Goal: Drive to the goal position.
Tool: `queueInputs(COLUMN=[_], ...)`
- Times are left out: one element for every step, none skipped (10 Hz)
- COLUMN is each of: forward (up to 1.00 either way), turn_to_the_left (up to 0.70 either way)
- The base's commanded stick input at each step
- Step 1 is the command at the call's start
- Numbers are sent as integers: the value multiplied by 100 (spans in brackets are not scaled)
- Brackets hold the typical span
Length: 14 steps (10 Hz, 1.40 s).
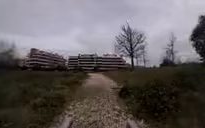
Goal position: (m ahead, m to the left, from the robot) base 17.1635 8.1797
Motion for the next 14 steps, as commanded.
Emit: queueInputs(forward=[50, 50, 50, 50, 50, 50, 50, 50, 50, 50, 50, 50, 50, 50], turn_to_the_left=[0, 0, 0, 0, 0, 0, 0, 0, 0, 0, 0, 0, 0, 0])
